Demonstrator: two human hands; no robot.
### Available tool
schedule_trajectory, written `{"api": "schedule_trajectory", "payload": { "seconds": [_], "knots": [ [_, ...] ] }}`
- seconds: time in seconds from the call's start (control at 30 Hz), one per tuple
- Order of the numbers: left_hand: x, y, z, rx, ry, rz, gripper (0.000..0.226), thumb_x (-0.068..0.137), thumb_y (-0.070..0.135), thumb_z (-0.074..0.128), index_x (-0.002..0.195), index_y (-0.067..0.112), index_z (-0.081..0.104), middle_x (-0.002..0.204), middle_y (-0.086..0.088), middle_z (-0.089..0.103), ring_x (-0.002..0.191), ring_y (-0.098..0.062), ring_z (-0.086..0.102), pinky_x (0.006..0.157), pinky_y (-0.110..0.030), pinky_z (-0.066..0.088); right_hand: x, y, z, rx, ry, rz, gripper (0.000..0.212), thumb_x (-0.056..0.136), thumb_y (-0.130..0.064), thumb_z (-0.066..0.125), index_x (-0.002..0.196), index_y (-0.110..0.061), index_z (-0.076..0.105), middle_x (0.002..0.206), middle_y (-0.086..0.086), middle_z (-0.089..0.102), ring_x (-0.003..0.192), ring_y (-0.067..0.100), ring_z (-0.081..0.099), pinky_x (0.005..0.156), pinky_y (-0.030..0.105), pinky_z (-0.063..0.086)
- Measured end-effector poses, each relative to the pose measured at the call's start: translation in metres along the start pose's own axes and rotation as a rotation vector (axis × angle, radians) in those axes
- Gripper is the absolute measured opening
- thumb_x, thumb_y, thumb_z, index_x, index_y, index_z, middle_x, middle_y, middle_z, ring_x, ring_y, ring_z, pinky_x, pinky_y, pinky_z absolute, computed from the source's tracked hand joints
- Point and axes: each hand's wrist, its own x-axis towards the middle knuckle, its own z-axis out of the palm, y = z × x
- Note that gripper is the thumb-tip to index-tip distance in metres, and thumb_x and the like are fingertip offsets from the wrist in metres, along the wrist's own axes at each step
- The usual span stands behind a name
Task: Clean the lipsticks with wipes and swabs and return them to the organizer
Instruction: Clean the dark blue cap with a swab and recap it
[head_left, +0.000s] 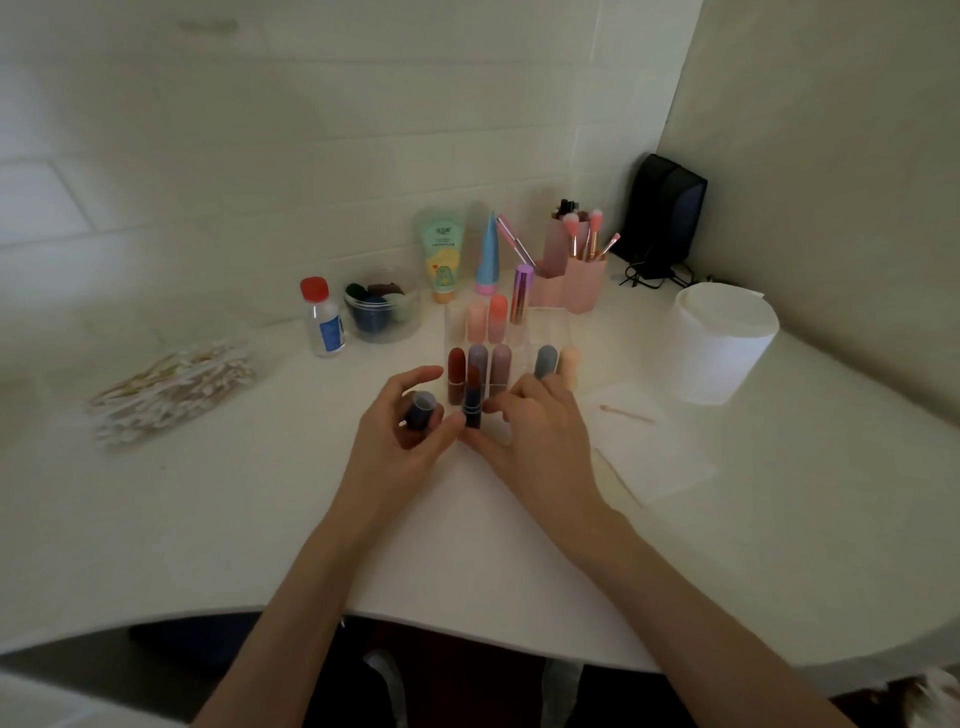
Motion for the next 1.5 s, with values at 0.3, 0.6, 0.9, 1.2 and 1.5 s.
{"api": "schedule_trajectory", "payload": {
  "seconds": [0.3,0.6,0.9,1.2,1.5],
  "knots": [
    [-0.005,0.013,0.000,-0.047,0.012,-0.008,0.033,0.091,0.013,0.072,0.123,0.016,0.071,0.073,0.010,0.065,0.058,-0.003,0.053,0.057,-0.012,0.044,-0.003,-0.001,0.001,0.199,0.142,-0.067,0.036,0.084,-0.058,0.060,0.086,-0.025,0.074,0.087,-0.008,0.072,0.100,0.019,0.061,0.119,0.055,0.029],
    [-0.008,0.018,-0.003,-0.164,-0.070,0.008,0.032,0.092,0.015,0.065,0.122,0.006,0.070,0.061,0.014,0.060,0.051,-0.006,0.041,0.051,-0.015,0.038,-0.011,-0.004,-0.001,0.366,0.105,-0.186,0.035,0.089,-0.047,0.056,0.094,-0.019,0.075,0.092,-0.006,0.076,0.092,0.018,0.065,0.092,0.044,0.053],
    [-0.011,0.019,-0.003,-0.158,0.049,-0.004,0.023,0.088,0.006,0.071,0.111,0.007,0.076,0.079,0.008,0.075,0.060,0.001,0.061,0.060,-0.009,0.045,-0.011,-0.001,-0.002,0.449,0.129,-0.255,0.028,0.089,-0.040,0.073,0.101,-0.016,0.077,0.095,-0.003,0.075,0.091,0.011,0.060,0.085,0.024,0.048],
    [-0.010,0.021,-0.003,-0.211,0.069,-0.084,0.032,0.088,0.026,0.065,0.114,0.010,0.074,0.067,0.006,0.067,0.051,-0.006,0.048,0.051,-0.015,0.040,-0.015,-0.010,-0.007,0.680,-0.108,-0.132,0.025,0.097,-0.032,0.068,0.118,-0.019,0.065,0.110,-0.006,0.072,0.095,0.001,0.059,0.083,0.009,0.047],
    [-0.010,0.020,0.001,-0.163,0.124,-0.060,0.030,0.094,0.017,0.063,0.119,0.003,0.072,0.059,0.017,0.061,0.053,-0.003,0.053,0.053,-0.010,0.041,-0.013,-0.004,-0.013,0.883,-0.118,-0.080,0.028,0.096,-0.019,0.070,0.124,-0.013,0.072,0.107,-0.007,0.075,0.095,0.004,0.069,0.088,0.017,0.054]
  ]
}}
